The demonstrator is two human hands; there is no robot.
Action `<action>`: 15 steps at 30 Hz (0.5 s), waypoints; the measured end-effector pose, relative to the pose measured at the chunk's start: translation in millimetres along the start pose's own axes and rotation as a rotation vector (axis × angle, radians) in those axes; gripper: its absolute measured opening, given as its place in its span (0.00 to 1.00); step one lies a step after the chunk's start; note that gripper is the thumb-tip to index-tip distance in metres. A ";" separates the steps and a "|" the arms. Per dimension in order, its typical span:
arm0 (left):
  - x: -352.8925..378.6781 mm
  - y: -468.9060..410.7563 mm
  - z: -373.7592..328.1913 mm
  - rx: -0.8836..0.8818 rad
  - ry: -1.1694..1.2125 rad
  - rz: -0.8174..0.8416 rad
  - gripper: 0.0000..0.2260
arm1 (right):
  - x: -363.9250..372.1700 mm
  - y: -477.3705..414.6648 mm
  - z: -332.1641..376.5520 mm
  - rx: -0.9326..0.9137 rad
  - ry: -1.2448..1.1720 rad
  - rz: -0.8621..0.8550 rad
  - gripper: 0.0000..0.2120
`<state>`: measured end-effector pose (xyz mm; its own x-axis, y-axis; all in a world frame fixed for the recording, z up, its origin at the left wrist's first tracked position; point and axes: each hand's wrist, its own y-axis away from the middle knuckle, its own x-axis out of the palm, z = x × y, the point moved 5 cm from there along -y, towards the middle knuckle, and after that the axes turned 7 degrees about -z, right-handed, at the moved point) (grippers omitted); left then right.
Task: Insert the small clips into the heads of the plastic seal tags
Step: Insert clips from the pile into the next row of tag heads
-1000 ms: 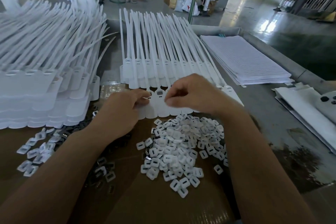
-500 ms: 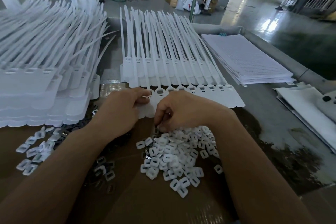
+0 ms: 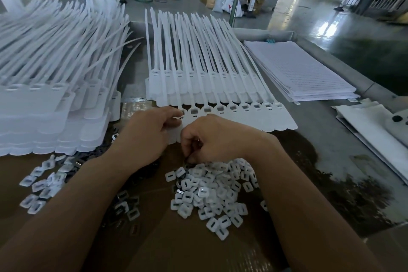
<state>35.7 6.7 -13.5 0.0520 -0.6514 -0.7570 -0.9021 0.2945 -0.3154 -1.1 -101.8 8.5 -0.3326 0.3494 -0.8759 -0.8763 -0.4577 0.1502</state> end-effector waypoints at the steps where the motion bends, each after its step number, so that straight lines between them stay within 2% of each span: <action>1: 0.2 -0.5 0.5 -0.009 0.013 0.003 0.24 | -0.9 -0.3 -0.9 0.001 -0.015 -0.001 0.06; 6: 0.7 -0.7 -0.1 -0.030 0.002 0.004 0.24 | -9.7 1.8 -9.6 0.023 -0.166 -0.065 0.09; 9: -0.1 -0.9 -1.1 -0.037 -0.008 -0.004 0.25 | -16.2 3.3 -15.7 0.050 -0.266 -0.123 0.08; 12: -0.7 -0.6 -1.7 -0.060 0.015 0.004 0.26 | -37.0 8.4 -32.2 0.106 -0.311 -0.322 0.08; 15: -1.9 0.4 -3.3 -0.055 0.025 0.008 0.26 | -68.6 27.2 -68.4 0.223 -0.403 -0.653 0.09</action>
<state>33.9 5.8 -10.2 0.0347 -0.6664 -0.7448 -0.9246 0.2615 -0.2770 21.7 -194.1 41.2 0.2091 0.7788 -0.5914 -0.9723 0.1009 -0.2108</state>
